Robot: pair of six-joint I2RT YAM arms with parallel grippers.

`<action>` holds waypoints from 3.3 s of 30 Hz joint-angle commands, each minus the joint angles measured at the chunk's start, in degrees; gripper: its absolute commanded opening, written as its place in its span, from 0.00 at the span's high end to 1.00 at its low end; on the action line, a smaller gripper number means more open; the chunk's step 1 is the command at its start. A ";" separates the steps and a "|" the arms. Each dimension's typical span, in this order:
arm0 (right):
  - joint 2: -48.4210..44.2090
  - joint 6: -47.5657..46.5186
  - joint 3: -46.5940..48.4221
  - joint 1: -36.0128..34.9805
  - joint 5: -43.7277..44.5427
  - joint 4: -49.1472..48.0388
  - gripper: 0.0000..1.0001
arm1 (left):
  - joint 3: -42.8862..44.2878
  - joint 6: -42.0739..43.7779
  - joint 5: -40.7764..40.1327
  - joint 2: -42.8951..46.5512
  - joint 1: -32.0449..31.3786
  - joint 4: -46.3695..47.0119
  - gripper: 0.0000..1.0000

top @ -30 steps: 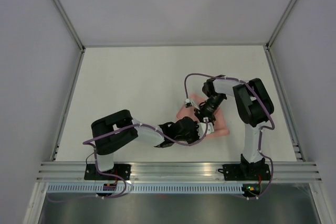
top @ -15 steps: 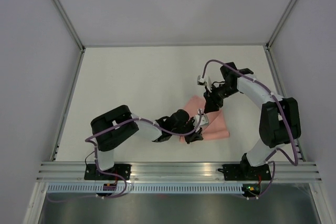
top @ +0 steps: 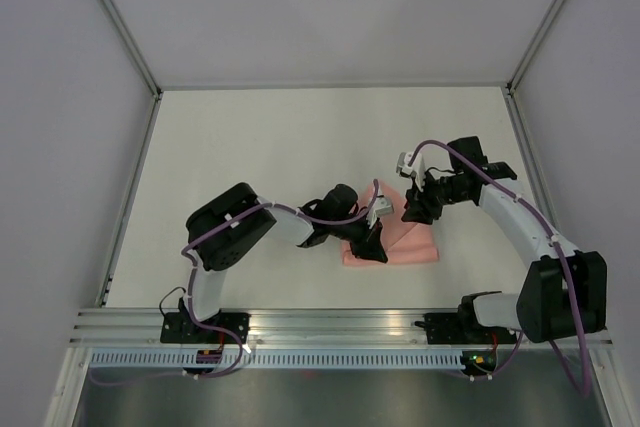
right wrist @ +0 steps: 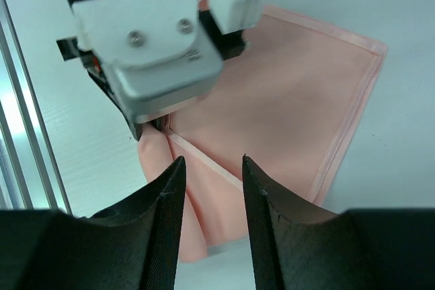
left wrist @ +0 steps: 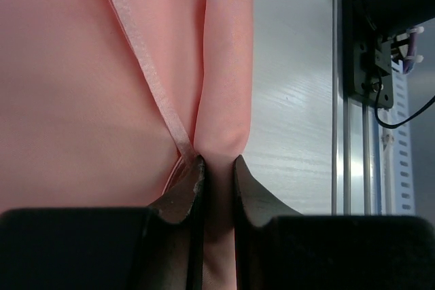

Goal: Fold the napkin, place the utensils inside, and roll it up
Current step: Roll the napkin with the utensil

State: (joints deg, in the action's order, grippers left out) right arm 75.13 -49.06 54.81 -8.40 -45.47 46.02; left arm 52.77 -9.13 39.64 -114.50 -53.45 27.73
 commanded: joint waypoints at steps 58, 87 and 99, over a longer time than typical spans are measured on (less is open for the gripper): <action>7.04 -5.43 -17.55 -25.17 15.42 -14.66 1.00 | 2.25 -11.70 -1.05 9.02 13.01 -22.90 0.57; 46.07 -14.23 14.80 -15.41 6.62 11.20 1.00 | -19.91 22.89 -52.64 31.99 -13.78 2.50 0.52; 47.65 -13.61 15.59 -14.89 7.59 11.64 1.00 | -14.37 40.49 -57.48 12.91 -21.70 13.06 0.41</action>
State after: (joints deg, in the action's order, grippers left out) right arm 119.02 -59.27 71.18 -23.44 -46.70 66.06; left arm 35.66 23.83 -15.59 -99.31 -74.98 35.07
